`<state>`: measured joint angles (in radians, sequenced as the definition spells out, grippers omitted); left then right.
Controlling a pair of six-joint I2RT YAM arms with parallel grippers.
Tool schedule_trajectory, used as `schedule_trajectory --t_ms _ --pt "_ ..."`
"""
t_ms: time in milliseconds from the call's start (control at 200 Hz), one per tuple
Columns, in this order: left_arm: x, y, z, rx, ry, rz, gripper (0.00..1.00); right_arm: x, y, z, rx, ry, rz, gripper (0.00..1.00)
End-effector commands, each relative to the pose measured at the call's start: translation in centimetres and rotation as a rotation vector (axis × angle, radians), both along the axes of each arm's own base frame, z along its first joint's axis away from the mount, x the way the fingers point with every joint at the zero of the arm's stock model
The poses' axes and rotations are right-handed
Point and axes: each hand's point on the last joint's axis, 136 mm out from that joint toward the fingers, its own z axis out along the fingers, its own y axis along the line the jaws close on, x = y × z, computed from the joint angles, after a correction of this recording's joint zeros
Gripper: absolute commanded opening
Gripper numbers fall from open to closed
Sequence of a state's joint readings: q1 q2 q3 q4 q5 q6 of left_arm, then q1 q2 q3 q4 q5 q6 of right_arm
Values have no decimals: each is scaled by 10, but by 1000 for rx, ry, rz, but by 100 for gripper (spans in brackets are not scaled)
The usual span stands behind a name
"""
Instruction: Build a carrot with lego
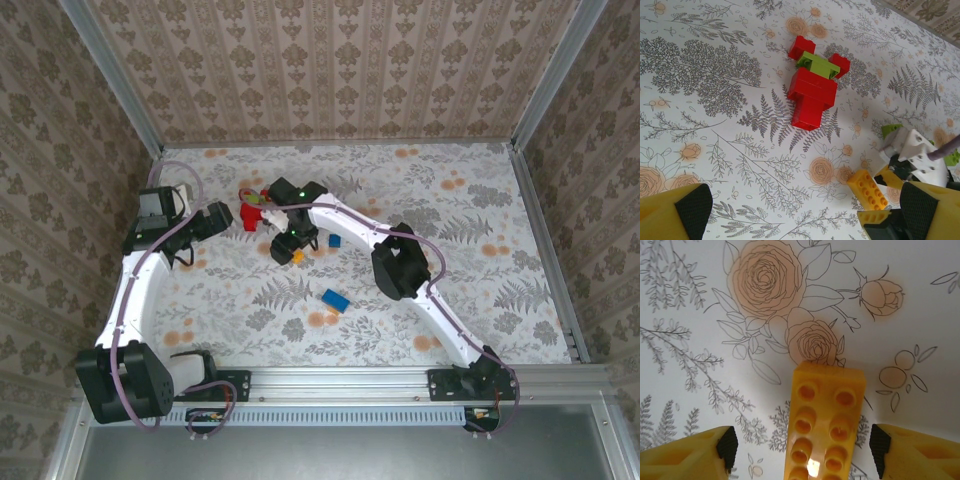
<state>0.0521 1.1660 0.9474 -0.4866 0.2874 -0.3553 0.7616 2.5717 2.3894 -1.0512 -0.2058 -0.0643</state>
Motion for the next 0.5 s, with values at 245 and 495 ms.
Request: schedule_trajectory --t_ms 245,495 --pt "3 1 6 20 -8 -11 100 6 9 -2 54 26 -23 57" --pt "3 0 6 20 -8 -11 100 4 6 -5 43 42 -27 54"
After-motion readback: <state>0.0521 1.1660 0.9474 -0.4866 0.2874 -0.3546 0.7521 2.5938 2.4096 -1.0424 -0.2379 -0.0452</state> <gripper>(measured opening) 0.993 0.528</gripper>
